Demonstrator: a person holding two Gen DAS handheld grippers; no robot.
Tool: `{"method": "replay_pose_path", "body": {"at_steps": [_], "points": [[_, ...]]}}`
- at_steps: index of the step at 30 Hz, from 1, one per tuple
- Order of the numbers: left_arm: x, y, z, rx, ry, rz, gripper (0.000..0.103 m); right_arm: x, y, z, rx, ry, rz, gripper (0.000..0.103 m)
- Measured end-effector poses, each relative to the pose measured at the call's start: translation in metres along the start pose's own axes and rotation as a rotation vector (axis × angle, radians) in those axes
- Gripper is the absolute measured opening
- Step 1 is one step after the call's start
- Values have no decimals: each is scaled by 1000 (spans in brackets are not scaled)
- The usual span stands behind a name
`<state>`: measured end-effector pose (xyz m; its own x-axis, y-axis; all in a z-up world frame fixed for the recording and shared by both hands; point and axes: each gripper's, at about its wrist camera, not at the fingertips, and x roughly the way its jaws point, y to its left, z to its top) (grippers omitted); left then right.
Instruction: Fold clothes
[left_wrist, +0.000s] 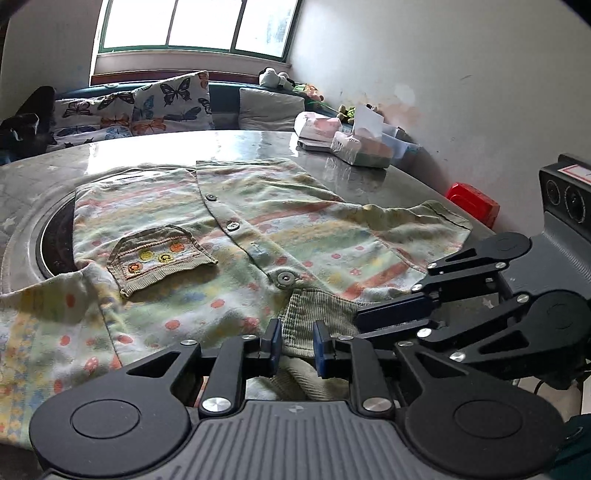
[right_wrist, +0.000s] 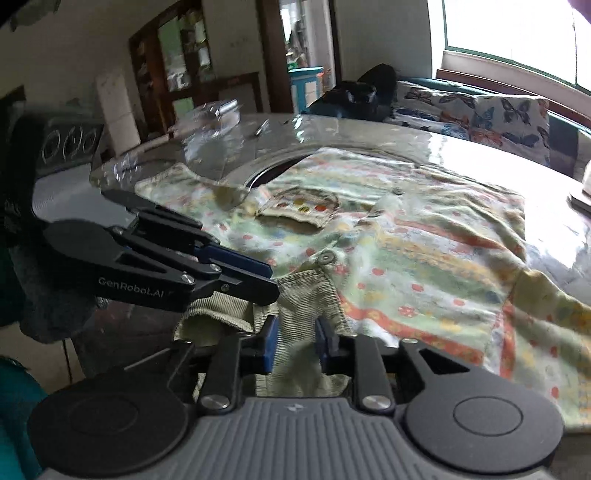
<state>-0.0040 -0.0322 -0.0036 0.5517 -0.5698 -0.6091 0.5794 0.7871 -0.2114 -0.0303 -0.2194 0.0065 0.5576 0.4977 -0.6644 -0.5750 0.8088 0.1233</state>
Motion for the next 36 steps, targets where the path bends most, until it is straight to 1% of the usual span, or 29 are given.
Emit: {"method": "replay_pose_path", "body": {"at_steps": [3,6,10,12,16,23,29,32,34,36], "points": [[-3,-4,6,9,-18,-8,22,-17,-12,-1,51,-39,-34,34],[-3,-10,13,18,-33,-23,22,-32,-35,-3,119,-78,-106,39],[3,-18,19,31,-34,-36,22,-36,-77,0,213,-113,-217,39],[7,-22,20,37,-31,-39,22,-34,-98,2,229,-125,-298,40],[13,-24,21,37,-18,-43,22,-27,-140,1,294,-124,-389,40],[22,-22,19,36,18,-41,22,-33,-191,-16,375,-111,-485,40],[26,-19,17,31,38,-39,22,-47,-220,-30,426,-128,-563,40],[28,-19,16,30,44,-39,22,-54,-232,-36,434,-121,-625,40],[28,-19,17,32,46,-38,22,-62,-235,-41,446,-132,-650,40],[28,-19,17,32,47,-36,22,-71,-238,-46,458,-143,-674,50]]}}
